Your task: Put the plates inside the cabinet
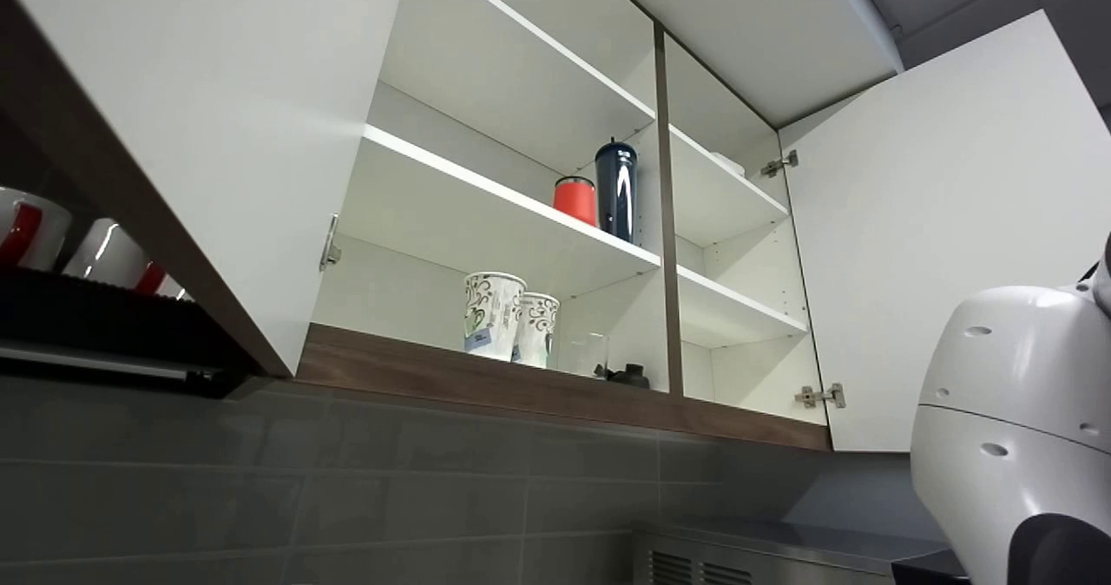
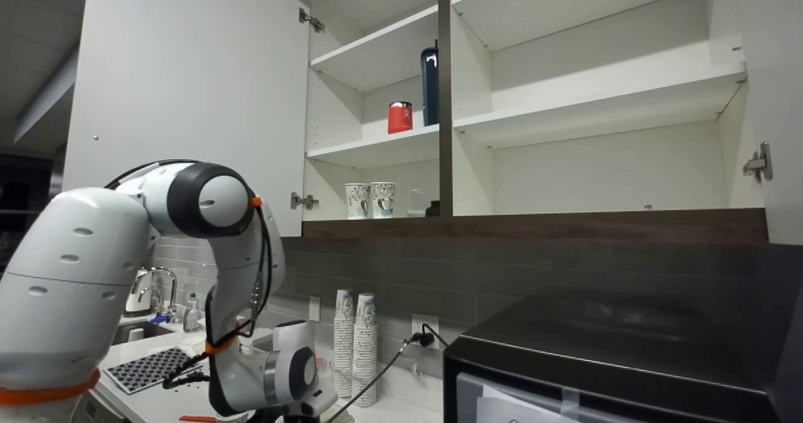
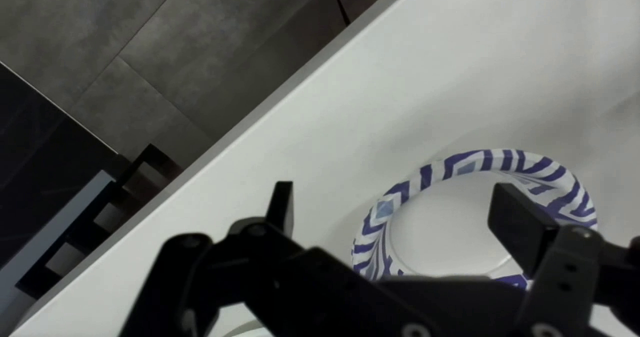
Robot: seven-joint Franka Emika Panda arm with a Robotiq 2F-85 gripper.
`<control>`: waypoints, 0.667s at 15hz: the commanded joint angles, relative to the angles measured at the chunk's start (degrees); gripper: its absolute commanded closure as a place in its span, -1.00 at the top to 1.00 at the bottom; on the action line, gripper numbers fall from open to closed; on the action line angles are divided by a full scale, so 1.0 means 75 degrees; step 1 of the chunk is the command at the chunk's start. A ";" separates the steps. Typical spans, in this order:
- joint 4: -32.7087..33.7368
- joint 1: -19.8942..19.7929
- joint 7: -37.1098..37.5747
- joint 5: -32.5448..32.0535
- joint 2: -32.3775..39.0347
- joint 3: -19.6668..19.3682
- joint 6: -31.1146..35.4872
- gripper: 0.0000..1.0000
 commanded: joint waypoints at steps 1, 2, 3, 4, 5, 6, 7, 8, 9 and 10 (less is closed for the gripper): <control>0.0428 0.0116 0.0451 -0.0160 0.0631 -0.0176 0.0247 1.00; 0.0536 0.0108 0.0443 -0.0130 0.0755 -0.0185 0.0232 1.00; 0.0629 0.0108 0.0451 -0.0110 0.0878 -0.0195 0.0204 1.00; 0.0735 0.0107 0.0442 -0.0090 0.1003 -0.0205 0.0177 1.00; 0.0809 0.0109 0.0444 -0.0075 0.1112 -0.0220 0.0153 1.00; 0.0881 0.0114 0.0461 -0.0076 0.1203 -0.0250 0.0156 1.00; 0.0931 0.0099 0.0444 -0.0043 0.1287 -0.0252 0.0171 1.00; 0.0991 0.0097 0.0450 -0.0036 0.1362 -0.0272 0.0183 1.00; 0.1040 0.0096 0.0453 -0.0034 0.1434 -0.0292 0.0192 0.99; 0.1088 0.0094 0.0454 -0.0020 0.1494 -0.0297 0.0201 0.69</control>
